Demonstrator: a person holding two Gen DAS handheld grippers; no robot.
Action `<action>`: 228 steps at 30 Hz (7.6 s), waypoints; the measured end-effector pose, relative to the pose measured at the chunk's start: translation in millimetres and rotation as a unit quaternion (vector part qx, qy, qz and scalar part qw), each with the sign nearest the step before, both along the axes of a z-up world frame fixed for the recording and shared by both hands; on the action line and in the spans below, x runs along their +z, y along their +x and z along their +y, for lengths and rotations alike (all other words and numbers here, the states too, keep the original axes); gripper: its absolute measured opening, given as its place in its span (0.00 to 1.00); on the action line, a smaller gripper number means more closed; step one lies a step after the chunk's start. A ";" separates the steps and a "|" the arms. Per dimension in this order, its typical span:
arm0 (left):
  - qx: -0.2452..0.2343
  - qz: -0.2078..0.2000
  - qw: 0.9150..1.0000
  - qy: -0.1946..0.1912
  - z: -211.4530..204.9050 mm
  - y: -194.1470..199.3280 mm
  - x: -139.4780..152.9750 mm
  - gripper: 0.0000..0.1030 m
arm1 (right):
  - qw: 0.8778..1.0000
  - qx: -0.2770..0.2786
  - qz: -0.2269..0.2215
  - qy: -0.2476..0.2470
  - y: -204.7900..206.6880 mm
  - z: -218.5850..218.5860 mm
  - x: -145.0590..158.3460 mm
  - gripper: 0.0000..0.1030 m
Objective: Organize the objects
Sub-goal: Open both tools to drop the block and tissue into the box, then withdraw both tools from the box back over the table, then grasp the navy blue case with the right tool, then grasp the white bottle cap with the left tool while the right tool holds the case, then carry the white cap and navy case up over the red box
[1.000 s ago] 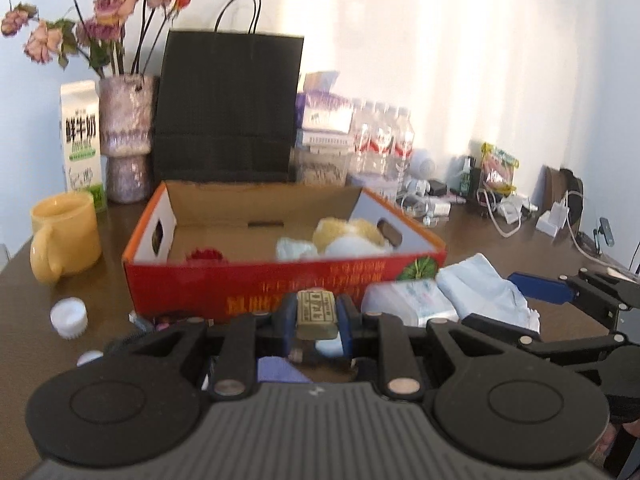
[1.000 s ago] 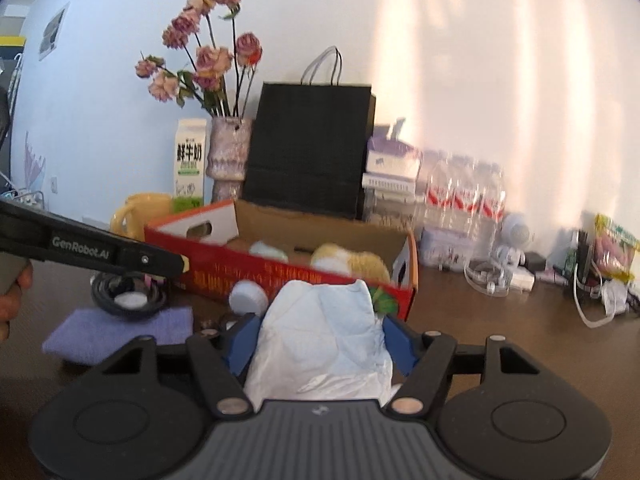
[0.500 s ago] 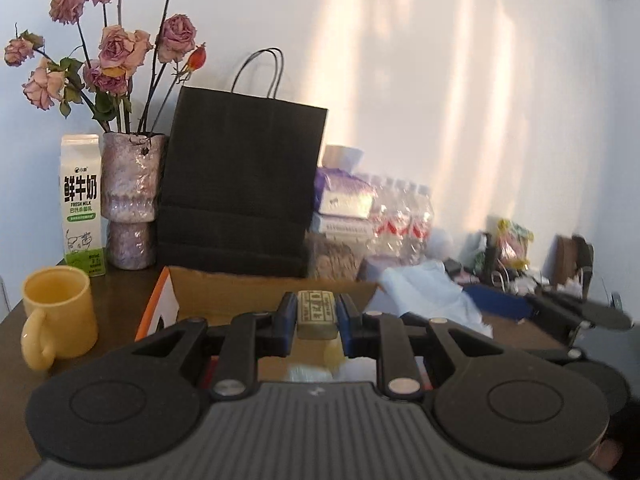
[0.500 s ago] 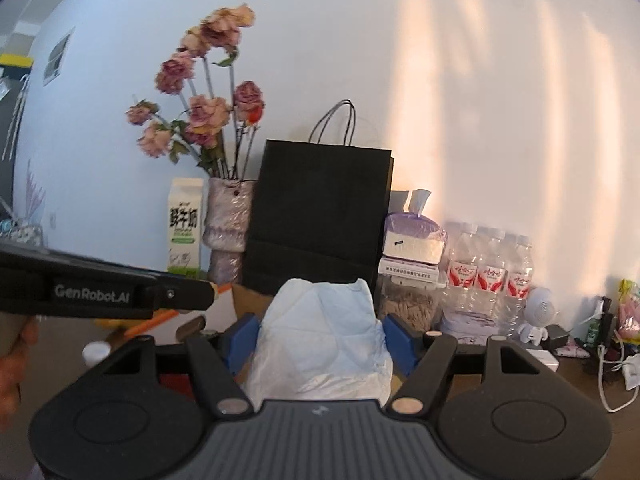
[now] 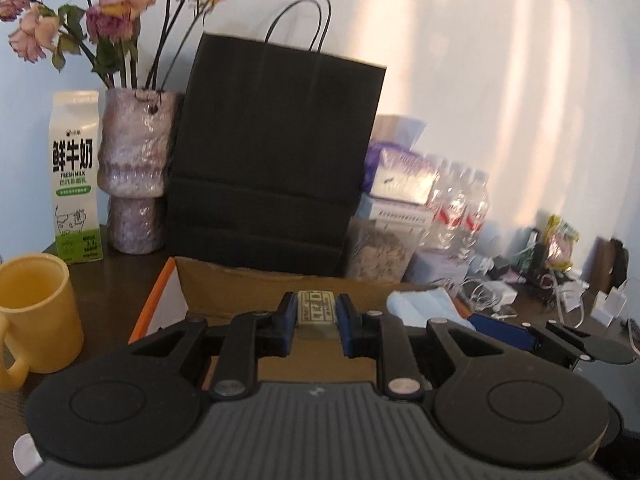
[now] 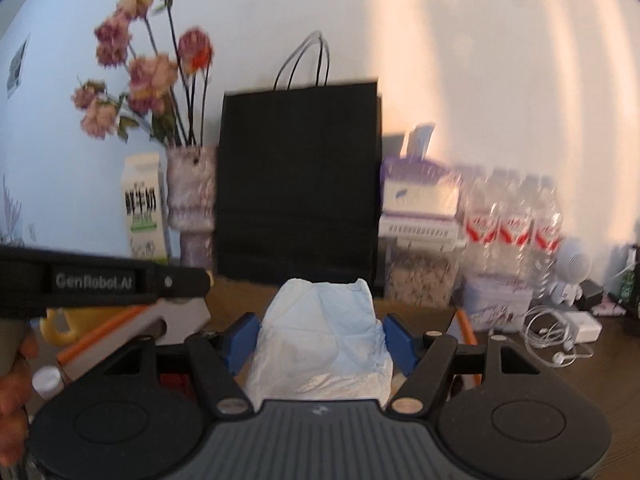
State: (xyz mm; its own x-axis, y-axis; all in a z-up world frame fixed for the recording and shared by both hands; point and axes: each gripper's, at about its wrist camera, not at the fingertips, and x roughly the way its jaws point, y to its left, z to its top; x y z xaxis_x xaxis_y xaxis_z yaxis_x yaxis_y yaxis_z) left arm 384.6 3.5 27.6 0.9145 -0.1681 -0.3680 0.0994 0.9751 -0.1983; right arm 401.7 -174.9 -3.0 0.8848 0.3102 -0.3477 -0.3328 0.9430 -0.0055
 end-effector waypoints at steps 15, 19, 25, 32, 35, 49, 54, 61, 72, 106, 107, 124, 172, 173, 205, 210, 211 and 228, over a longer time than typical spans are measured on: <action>0.059 0.020 0.998 0.024 2.3 8.2 -15.9 1.00 | 0.999 -0.028 0.030 0.002 10.5 -8.1 -13.3 1.00; 0.058 0.026 0.998 0.023 2.8 8.8 -16.2 1.00 | 0.999 -0.028 0.030 0.004 10.9 -8.7 -12.2 1.00; 0.053 0.017 0.998 0.022 0.7 3.0 -11.4 1.00 | 0.999 -0.024 0.027 0.007 6.1 -8.7 -8.0 1.00; 0.055 0.011 0.998 0.015 6.4 -10.7 -2.2 1.00 | 1.000 -0.018 0.018 0.008 -6.1 -8.8 6.2 1.00; 0.054 0.009 0.998 0.010 10.2 -21.0 3.0 1.00 | 1.000 -0.015 0.008 0.004 -16.2 -9.3 13.9 1.00; 0.062 -0.013 0.998 0.010 25.9 -94.8 20.0 1.00 | 1.000 0.005 0.004 -0.006 -76.7 -16.7 27.6 1.00; 0.068 -0.011 0.997 0.023 30.6 -118.7 22.3 1.00 | 1.000 0.004 0.015 -0.015 -97.0 -21.5 25.0 1.00; 0.079 -0.001 0.996 0.036 37.0 -150.6 20.5 1.00 | 0.999 0.007 0.036 -0.020 -128.8 -28.4 15.0 1.00; 0.084 0.022 0.995 0.052 46.7 -195.4 6.1 1.00 | 0.996 0.016 0.087 -0.026 -174.3 -27.7 -10.9 1.00; 0.101 0.085 0.990 0.050 78.8 -246.2 -36.8 1.00 | 0.978 0.065 0.183 -0.071 -170.2 1.7 -58.8 0.84; 0.103 0.087 0.990 0.050 79.9 -246.1 -37.5 1.00 | 0.978 0.073 0.183 -0.073 -169.5 -1.4 -58.1 0.83; 0.138 0.099 0.983 0.066 105.7 -235.3 -46.0 1.00 | 0.986 0.070 0.136 -0.068 -181.2 -9.9 -60.6 0.69; 0.024 0.115 0.990 0.071 121.5 -134.9 -83.1 0.28 | 0.998 0.007 0.043 -0.045 -203.2 -23.8 -50.5 0.67; 0.024 0.111 0.991 0.070 120.2 -136.9 -82.5 0.28 | 0.998 0.007 0.042 -0.045 -203.3 -23.8 -50.4 0.67; 0.057 0.041 0.996 0.061 80.8 -190.2 -37.7 0.28 | 0.999 0.033 0.022 -0.027 -212.8 -23.8 -38.0 0.62; 0.037 0.018 0.998 0.057 58.8 -185.7 -19.6 0.28 | 0.999 0.044 0.007 -0.025 -211.8 -18.4 -20.7 0.62; 0.033 0.014 0.998 0.055 54.5 -182.8 -16.1 0.28 | 0.999 0.046 0.002 -0.024 -210.5 -16.9 -16.8 0.62; 0.000 -0.034 0.999 0.023 6.4 -134.3 26.7 0.28 | 0.999 0.050 0.013 0.008 -141.7 4.6 23.5 0.62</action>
State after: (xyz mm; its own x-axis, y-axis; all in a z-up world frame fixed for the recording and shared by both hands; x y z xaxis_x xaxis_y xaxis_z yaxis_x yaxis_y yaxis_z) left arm 250.3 10.0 54.2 0.9379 -0.1518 -0.3118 0.1104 0.9830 -0.1464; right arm 260.0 -170.2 20.6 0.8405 0.4015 -0.3639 -0.4244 0.9053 0.0186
